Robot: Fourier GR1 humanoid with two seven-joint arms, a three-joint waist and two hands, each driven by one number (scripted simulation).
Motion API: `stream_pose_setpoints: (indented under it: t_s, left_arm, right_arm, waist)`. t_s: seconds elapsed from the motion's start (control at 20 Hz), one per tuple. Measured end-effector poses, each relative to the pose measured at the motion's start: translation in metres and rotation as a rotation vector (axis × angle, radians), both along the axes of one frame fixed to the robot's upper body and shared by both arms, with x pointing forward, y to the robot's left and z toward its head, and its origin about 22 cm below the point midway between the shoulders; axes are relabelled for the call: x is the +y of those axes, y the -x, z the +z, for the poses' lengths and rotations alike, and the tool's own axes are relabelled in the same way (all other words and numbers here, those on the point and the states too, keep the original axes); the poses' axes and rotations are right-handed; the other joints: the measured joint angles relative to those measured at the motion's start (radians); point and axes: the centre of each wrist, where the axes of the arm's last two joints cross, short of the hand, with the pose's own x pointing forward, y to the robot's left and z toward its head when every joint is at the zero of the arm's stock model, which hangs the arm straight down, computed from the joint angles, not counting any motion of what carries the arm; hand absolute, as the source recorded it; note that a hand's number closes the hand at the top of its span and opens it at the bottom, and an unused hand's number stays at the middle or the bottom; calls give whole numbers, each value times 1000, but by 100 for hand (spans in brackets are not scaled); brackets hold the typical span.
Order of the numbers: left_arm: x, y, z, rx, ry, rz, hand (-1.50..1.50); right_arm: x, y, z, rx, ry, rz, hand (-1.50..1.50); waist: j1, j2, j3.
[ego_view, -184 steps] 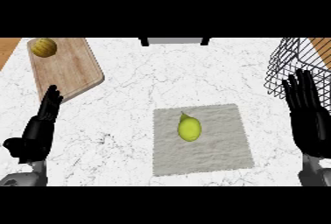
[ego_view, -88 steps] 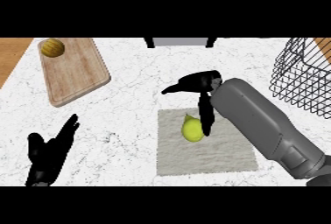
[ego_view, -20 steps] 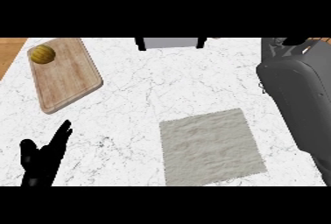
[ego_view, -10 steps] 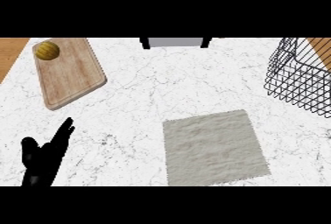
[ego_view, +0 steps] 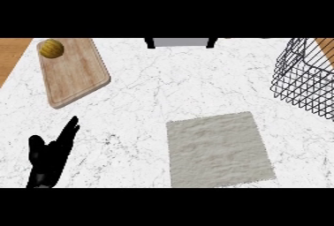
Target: Pick the pear from the placemat and place it in the basket
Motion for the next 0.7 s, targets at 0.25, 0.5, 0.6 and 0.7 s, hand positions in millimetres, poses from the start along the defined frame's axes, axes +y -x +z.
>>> stream_pose_setpoints:
  t_s: [0.25, 0.5, 0.6, 0.7]
  left_arm:
    - [2, -2, 0, 2, -2, -7, 0]
    - [3, -1, -1, -7, -1, -15, 0]
    - [0, -2, -1, -12, -4, -13, 0]
    - [2, -2, -2, -12, -1, -15, 0]
  right_arm:
    - [-30, -7, -23, -1, -58, -12, 150]
    - [-53, -9, -45, -50, -173, -10, 150]
    - [-66, -10, -57, -61, -197, -17, 150]
    - [-74, -8, -70, -72, -212, -13, 150]
  waist:
    - [7, 2, 1]
    - [9, 2, 1]
    - [11, 3, 2]
    - [9, 1, 3]
